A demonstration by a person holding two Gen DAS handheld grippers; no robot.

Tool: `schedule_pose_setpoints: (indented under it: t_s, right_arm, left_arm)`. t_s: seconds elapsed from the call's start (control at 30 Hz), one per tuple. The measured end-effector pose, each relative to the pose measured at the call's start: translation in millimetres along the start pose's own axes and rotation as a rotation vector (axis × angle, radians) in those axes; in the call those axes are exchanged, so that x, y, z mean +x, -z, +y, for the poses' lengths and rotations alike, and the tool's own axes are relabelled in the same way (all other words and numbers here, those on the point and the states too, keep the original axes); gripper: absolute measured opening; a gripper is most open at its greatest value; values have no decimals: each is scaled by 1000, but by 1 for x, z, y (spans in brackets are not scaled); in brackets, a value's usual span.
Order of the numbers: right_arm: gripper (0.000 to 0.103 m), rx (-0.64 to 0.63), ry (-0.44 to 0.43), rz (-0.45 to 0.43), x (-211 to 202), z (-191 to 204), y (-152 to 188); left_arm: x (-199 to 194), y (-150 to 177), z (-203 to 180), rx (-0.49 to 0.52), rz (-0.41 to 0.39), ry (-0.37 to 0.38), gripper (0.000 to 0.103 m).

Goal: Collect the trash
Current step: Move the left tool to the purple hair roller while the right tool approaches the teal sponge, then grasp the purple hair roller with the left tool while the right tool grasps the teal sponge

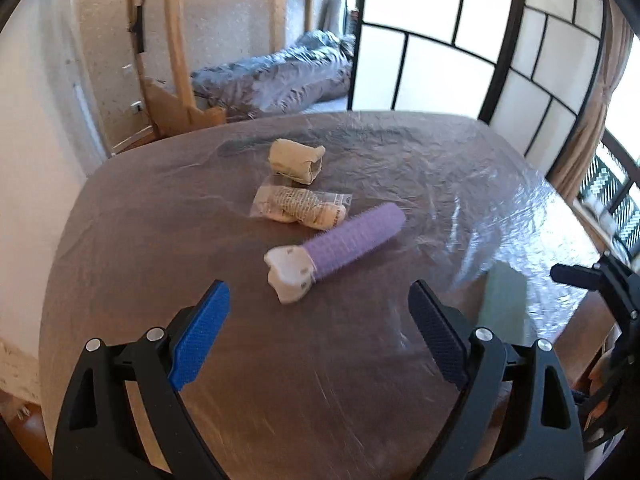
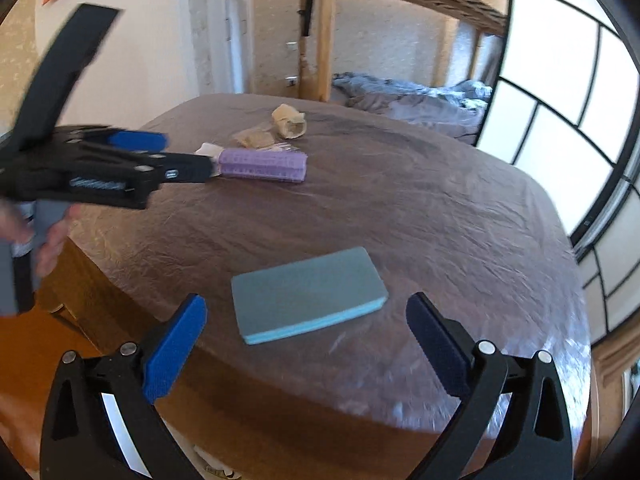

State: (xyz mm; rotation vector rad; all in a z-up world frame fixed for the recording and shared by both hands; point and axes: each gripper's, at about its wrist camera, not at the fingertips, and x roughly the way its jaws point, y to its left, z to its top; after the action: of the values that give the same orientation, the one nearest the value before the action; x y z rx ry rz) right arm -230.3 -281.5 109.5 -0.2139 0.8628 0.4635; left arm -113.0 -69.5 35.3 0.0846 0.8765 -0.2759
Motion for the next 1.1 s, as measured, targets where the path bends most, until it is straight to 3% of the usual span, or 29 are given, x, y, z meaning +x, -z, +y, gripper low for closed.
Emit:
schedule_pose_setpoints:
  t_s: [0.2, 0.37, 0.5, 0.57, 0.77, 0.87, 1.1]
  right_arm:
    - [99, -6, -58, 25, 18, -2, -6]
    - [99, -19, -53, 22, 22, 2, -8]
    - [99, -32, -40, 22, 22, 7, -9]
    - [99, -42, -41, 23, 23, 10, -8]
    - [98, -67, -21, 24, 25, 17, -7]
    - [98, -79, 29, 26, 27, 18, -6]
    - [99, -90, 37, 12, 29, 12, -7]
  left_arm:
    - [30, -14, 9, 93, 58, 57, 92]
    - [42, -14, 12, 127, 63, 133, 90]
    - [43, -10, 6, 200, 61, 134, 64]
    - [40, -9, 4, 226, 56, 155, 42]
    - [31, -3, -1, 229, 50, 215, 33]
    - [24, -2, -5, 206, 31, 231, 31]
    - [14, 3, -13, 165, 11, 253, 31]
